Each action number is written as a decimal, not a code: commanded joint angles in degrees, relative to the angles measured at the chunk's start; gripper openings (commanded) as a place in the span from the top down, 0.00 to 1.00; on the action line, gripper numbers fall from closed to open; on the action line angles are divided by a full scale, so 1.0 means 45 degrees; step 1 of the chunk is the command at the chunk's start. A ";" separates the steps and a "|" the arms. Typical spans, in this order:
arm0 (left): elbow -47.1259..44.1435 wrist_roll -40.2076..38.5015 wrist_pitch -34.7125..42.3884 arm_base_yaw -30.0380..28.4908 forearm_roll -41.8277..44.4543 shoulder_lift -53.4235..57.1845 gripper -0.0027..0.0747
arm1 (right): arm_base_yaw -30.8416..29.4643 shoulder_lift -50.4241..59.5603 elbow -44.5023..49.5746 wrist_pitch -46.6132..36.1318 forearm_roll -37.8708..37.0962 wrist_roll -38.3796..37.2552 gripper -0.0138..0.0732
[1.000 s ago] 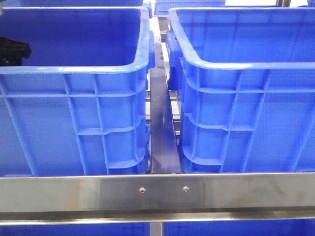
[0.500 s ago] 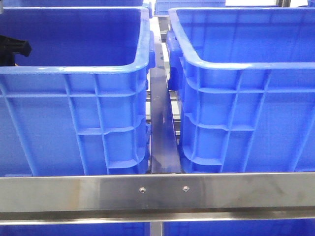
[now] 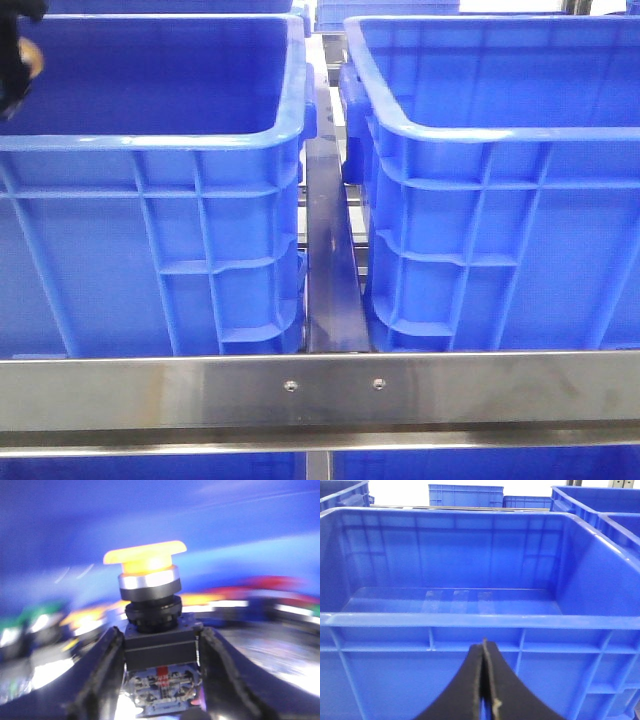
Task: Pick red and yellow buttons and place in box
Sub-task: 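Lift the yellow button with the left gripper toward the gap between bins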
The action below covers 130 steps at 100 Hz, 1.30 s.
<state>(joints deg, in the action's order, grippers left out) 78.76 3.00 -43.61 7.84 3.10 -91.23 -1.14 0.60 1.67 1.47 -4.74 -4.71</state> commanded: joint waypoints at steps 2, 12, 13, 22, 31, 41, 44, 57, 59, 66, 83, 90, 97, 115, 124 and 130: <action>0.0470 0.0725 0.0287 0.0694 -0.0175 0.1014 0.72 | 0.0017 0.0295 -0.0212 -0.1055 -0.0088 0.0034 0.92; 0.0470 0.1174 0.0029 0.1592 -0.0254 0.1384 0.72 | 0.0017 0.0295 -0.0212 -0.1055 -0.0088 0.0034 0.92; 0.0470 0.1221 0.0006 0.1646 -0.0277 0.1411 0.72 | 0.0017 0.0295 -0.0212 -0.1055 -0.0088 0.0034 0.92; 0.0470 0.2046 -0.0222 0.2330 -0.0932 0.1664 0.72 | 0.0017 0.0295 -0.0212 -0.1055 -0.0088 0.0034 0.92; 0.0470 0.3289 -0.0380 0.2923 -0.2034 0.1829 0.72 | 0.0017 0.0295 -0.0212 -0.1055 -0.0088 0.0034 0.92; 0.0470 0.4386 -0.0453 0.3459 -0.3373 0.1880 0.72 | 0.0017 0.0295 -0.0212 -0.1055 -0.0088 0.0034 0.92; 0.0470 0.4655 -0.0481 0.3600 -0.3707 0.1880 0.72 | 0.0017 0.0295 -0.0212 -0.1055 -0.0088 0.0034 0.92; 0.0470 0.5796 -0.0661 0.4242 -0.5066 0.1880 0.72 | 0.0017 0.0295 -0.0212 -0.1055 -0.0088 0.0034 0.92; 0.0470 0.6016 -0.0707 0.4345 -0.5293 0.1880 0.72 | 0.0017 0.0295 -0.0212 -0.1055 -0.0088 0.0034 0.92; 0.0470 0.6831 -0.0963 0.4667 -0.6072 0.1880 0.72 | 0.0017 0.0295 -0.0212 -0.1055 -0.0088 0.0034 0.92; 0.0470 0.8860 -0.2070 0.5120 -0.8464 0.1880 0.72 | 0.0017 0.0295 -0.0212 -0.1055 -0.0088 0.0034 0.92; 0.0470 0.9429 -0.2604 0.5213 -0.9305 0.1880 0.72 | 0.0017 0.0295 -0.0212 -0.1055 -0.0088 0.0034 0.92; 0.0470 0.9768 -0.3134 0.5272 -0.9850 0.1880 0.72 | 0.0017 0.0295 -0.0212 -0.1055 -0.0088 0.0034 0.92; 0.0470 0.9845 -0.4502 0.5272 -1.0687 0.1880 0.72 | 0.0017 0.0295 -0.0212 -0.1055 -0.0088 0.0034 0.92; 0.0470 0.9845 -0.5080 0.5272 -1.0936 0.1880 0.72 | 0.0017 0.0295 -0.0212 -0.1055 -0.0088 0.0034 0.92; 0.0470 0.9845 -0.5245 0.5272 -1.1091 0.1880 0.72 | 0.0017 0.0295 -0.0212 -0.1055 -0.0088 0.0034 0.92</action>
<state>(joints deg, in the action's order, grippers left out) 78.76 46.93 -66.51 31.17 -41.82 -85.27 -1.14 0.60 1.67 1.47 -4.74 -4.71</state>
